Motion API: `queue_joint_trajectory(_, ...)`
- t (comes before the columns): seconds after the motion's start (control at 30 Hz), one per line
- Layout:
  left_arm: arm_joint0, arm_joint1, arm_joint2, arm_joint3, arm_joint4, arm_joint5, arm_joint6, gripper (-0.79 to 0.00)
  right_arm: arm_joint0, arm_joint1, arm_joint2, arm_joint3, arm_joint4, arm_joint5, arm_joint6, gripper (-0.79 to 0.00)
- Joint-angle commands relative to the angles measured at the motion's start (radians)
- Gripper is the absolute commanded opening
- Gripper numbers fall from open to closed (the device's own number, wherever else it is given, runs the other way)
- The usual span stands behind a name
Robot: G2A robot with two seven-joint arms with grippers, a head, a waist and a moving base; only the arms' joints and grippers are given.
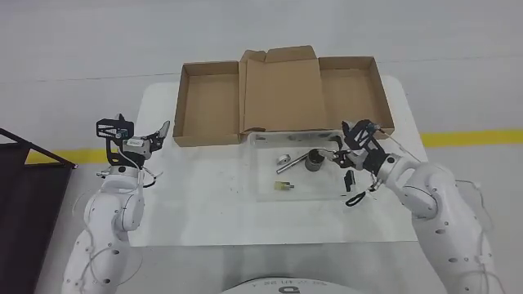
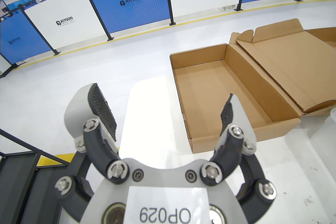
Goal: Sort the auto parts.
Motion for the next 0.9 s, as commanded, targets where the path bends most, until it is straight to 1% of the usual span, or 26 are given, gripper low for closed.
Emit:
queue_joint_trajectory(0.0,0.000,0.000,0.000,0.000,0.000,0.000,0.000,0.000,0.000,0.003,-0.008,0.004,-0.016,-0.020,0.024,-0.163)
queue_joint_trajectory(0.03,0.000,0.000,0.000,0.000,0.000,0.000,0.000,0.000,0.003,0.004,-0.013,0.008,-0.026,-0.025,0.035,-0.135)
queue_joint_trajectory(0.1,0.000,0.000,0.000,0.000,0.000,0.000,0.000,0.000,0.010,0.006,-0.028,0.020,-0.048,-0.028,0.052,-0.108)
queue_joint_trajectory(0.17,0.000,0.000,0.000,0.000,0.000,0.000,0.000,0.000,0.018,0.007,-0.041,0.033,-0.059,-0.030,0.066,-0.111)
queue_joint_trajectory(0.2,0.000,0.000,0.000,0.000,0.000,0.000,0.000,0.000,0.022,0.007,-0.048,0.040,-0.062,-0.032,0.075,-0.089)
queue_joint_trajectory(0.23,0.000,0.000,0.000,0.000,0.000,0.000,0.000,0.000,0.026,0.008,-0.055,0.047,-0.061,-0.036,0.084,-0.086)
queue_joint_trajectory(0.37,0.000,0.000,0.000,0.000,0.000,0.000,0.000,0.000,0.039,0.010,-0.077,0.069,-0.036,-0.053,0.113,0.000)
queue_joint_trajectory(0.57,0.000,0.000,0.000,0.000,0.000,0.000,0.000,0.000,0.053,0.013,-0.102,0.083,-0.020,-0.056,0.141,0.000)
queue_joint_trajectory(0.87,0.000,0.000,0.000,0.000,0.000,0.000,0.000,0.000,0.084,0.015,-0.143,0.120,-0.054,-0.024,0.159,0.000)
